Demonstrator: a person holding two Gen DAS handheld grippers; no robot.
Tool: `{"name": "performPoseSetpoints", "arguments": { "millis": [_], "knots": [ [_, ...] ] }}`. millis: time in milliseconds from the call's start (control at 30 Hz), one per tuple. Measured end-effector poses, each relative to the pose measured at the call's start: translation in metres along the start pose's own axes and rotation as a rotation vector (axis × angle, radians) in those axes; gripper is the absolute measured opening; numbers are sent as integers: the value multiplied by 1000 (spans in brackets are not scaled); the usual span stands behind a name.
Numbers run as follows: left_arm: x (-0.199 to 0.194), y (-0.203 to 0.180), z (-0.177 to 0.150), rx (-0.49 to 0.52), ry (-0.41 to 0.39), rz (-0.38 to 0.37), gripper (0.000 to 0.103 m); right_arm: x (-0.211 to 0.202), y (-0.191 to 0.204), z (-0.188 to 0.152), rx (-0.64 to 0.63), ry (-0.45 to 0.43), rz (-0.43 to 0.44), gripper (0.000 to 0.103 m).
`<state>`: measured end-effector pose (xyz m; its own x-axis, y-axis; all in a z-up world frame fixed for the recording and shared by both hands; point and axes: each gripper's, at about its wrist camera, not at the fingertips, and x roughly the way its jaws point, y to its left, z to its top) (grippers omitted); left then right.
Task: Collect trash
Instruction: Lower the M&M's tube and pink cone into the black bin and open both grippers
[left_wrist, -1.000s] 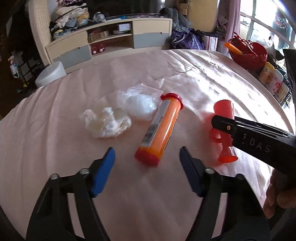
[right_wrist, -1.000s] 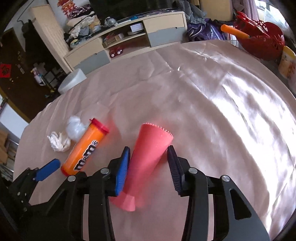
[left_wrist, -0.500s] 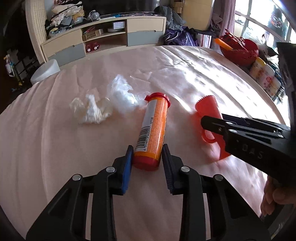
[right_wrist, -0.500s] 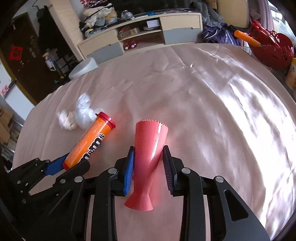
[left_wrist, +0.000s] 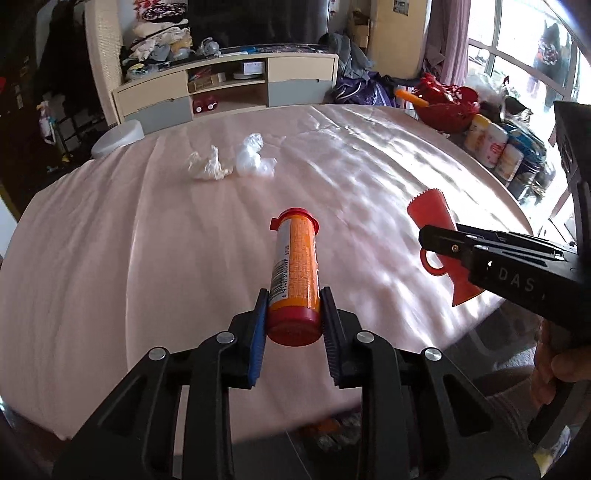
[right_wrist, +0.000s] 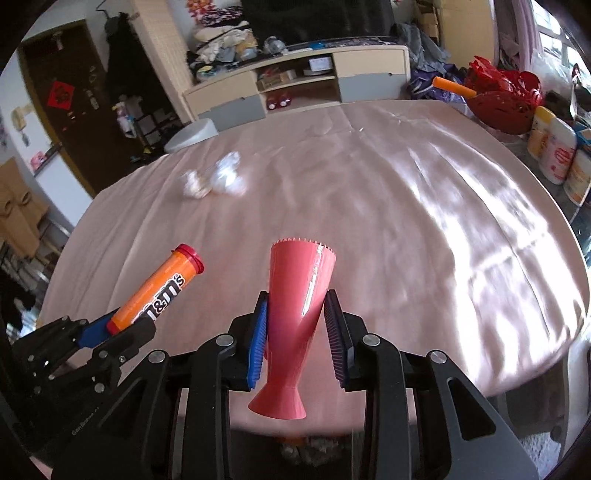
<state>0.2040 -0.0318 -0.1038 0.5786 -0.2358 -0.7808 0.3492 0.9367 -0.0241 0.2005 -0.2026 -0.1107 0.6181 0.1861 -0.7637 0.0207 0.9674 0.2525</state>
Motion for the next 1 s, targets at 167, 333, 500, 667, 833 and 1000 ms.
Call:
{"name": "performPoseSetpoints", "arguments": {
  "millis": [167, 333, 500, 667, 833, 1000],
  "knots": [
    [-28, -19, -41, -29, -6, -9, 26, -26, 3, -43, -44, -2, 63, 31],
    [-41, -34, -82, -60, 5, -21, 26, -40, 0, -85, -85, 14, 88, 31],
    [-42, -46, -127, -98, 36, -35, 26, -43, -6, -120, -100, 53, 102, 31],
    [-33, -53, -158, -122, 75, -48, 26, -36, -7, -148, -109, 107, 125, 31],
    [-17, -55, -186, -162, 121, -69, 26, -17, -3, -174, -111, 171, 134, 31],
    [-1, -58, -205, -174, 165, -77, 26, 0, -4, -190, -100, 211, 122, 31]
  ]
}}
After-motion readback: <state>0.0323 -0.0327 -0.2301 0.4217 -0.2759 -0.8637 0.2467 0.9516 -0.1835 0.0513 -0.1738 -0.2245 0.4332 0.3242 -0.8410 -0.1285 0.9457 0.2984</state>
